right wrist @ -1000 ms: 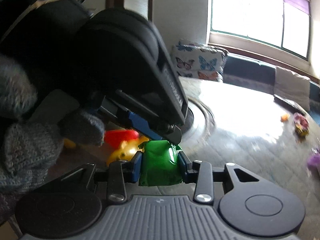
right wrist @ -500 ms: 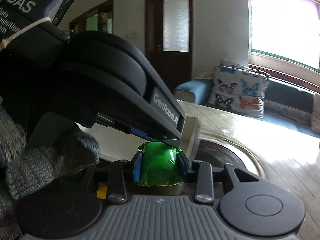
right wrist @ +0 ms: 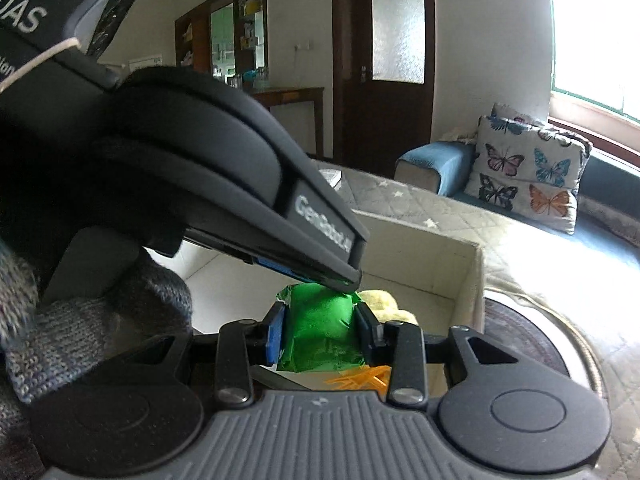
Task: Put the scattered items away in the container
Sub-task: 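Lift the green block with the right tool and drop it into the box, then move the right tool back toward the small yellow rubber figure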
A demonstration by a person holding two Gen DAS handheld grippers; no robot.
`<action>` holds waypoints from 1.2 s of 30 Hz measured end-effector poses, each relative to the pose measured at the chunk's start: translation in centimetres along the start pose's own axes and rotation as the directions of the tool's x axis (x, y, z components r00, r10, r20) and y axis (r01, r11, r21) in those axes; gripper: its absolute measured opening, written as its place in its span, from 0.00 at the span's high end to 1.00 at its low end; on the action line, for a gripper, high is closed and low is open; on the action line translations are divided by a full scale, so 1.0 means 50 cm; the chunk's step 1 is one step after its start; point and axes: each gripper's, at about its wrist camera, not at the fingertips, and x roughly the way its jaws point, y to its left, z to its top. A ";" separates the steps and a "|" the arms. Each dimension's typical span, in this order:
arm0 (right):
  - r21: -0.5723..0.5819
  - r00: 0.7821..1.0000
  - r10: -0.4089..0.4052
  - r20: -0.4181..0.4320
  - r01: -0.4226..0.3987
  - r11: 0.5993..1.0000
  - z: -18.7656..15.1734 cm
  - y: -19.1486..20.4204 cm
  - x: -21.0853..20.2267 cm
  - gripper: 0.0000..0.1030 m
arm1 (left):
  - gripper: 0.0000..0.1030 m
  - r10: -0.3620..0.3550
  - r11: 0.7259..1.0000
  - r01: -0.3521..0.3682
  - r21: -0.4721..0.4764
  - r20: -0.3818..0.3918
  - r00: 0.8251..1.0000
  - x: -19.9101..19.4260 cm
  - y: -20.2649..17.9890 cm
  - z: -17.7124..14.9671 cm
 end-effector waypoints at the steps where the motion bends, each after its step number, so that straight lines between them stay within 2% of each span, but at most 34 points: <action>1: 0.002 1.000 0.002 -0.008 -0.002 1.000 -0.001 -0.001 0.010 0.65 | 0.79 0.001 1.000 -0.001 -0.006 -0.002 1.000 0.002 0.005 -0.001; 5: 0.007 1.000 0.005 -0.028 -0.005 1.000 -0.004 -0.005 0.039 0.65 | 0.78 0.001 1.000 -0.001 -0.029 -0.009 1.000 0.009 0.023 -0.008; 14: 0.019 1.000 0.007 -0.027 -0.007 1.000 -0.007 -0.007 0.048 0.62 | 0.77 -0.001 0.997 0.001 -0.079 -0.010 1.000 0.004 0.045 -0.020; 16: 0.032 1.000 0.015 -0.026 -0.014 0.999 -0.009 -0.004 0.039 0.57 | 0.77 -0.001 0.996 0.000 -0.093 -0.011 1.000 0.001 0.051 -0.021; 20: 0.036 1.000 0.017 -0.016 -0.017 0.999 -0.010 0.007 0.024 0.56 | 0.76 0.008 0.994 -0.009 -0.111 -0.013 1.000 -0.006 0.062 -0.025; 23: 0.038 1.000 0.015 -0.007 -0.015 0.999 -0.008 0.010 0.017 0.51 | 0.76 0.013 0.993 -0.014 -0.120 -0.011 1.000 -0.014 0.069 -0.029; 27: 0.038 1.000 0.007 0.005 -0.007 0.999 -0.014 0.018 -0.007 0.49 | 0.75 0.006 0.992 -0.007 -0.125 -0.008 1.000 -0.027 0.071 -0.036; 30: 0.043 1.000 -0.006 0.019 0.005 0.999 -0.019 0.022 -0.028 0.35 | 0.75 -0.005 0.993 0.004 -0.121 -0.003 1.000 -0.041 0.066 -0.045; 33: 0.044 0.999 -0.016 0.031 0.015 0.999 -0.029 0.026 -0.056 0.33 | 0.75 -0.017 0.993 0.017 -0.118 -0.001 1.000 -0.053 0.061 -0.057; 36: 0.043 0.999 -0.036 0.040 0.034 0.998 -0.044 0.026 -0.085 0.26 | 0.75 -0.029 0.993 0.029 -0.111 0.000 1.000 -0.067 0.052 -0.070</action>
